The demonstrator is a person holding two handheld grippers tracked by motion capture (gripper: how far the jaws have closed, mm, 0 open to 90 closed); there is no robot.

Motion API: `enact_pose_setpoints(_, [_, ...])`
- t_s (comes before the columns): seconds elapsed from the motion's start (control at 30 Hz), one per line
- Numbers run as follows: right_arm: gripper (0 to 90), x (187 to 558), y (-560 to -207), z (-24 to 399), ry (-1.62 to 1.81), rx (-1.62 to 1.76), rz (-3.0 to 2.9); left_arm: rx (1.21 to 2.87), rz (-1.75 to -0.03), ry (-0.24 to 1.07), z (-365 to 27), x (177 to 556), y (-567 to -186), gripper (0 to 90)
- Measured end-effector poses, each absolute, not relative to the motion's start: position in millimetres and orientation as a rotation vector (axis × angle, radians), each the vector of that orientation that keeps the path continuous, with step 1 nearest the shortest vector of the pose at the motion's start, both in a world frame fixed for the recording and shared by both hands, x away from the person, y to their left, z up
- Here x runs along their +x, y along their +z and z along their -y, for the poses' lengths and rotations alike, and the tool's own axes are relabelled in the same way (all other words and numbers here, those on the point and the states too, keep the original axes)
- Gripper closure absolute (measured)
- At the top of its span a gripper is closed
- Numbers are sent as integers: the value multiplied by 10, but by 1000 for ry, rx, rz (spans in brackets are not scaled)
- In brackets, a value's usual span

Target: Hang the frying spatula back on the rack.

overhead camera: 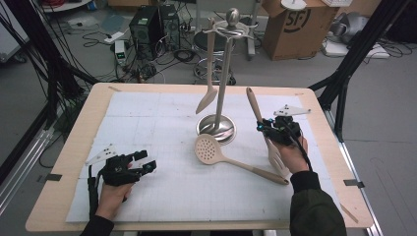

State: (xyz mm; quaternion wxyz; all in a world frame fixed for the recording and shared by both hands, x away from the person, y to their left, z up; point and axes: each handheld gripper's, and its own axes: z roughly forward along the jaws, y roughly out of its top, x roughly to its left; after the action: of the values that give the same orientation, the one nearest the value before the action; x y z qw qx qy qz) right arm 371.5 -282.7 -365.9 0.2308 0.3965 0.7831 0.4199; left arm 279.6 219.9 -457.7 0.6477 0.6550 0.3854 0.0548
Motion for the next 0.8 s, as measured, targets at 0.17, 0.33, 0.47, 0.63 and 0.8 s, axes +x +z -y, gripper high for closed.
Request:
enact_pose_setpoints(0.17, [765, 3660, -3573, 2835, 1225, 1060, -2096, 1491, -876, 125, -2200, 2796, -4577, 250])
enact_pose_setpoints(0.33, [765, 3644, -3533, 2820, 1252, 1049, -2086, 1490, -877, 125, -2199, 2795, -4576, 250])
enact_pose_setpoints(0.47, [765, 3638, -3490, 2812, 1274, 1045, -2075, 1491, -877, 126, -2197, 2795, -4576, 250])
enact_pose_setpoints(0.63, [765, 3630, -3406, 2769, 1301, 1019, -2064, 1492, -877, 126, -2198, 2794, -4576, 250])
enact_pose_setpoints(0.8, [765, 3622, -3337, 2717, 1317, 1009, -2047, 1491, -876, 125, -2200, 2794, -4576, 250])
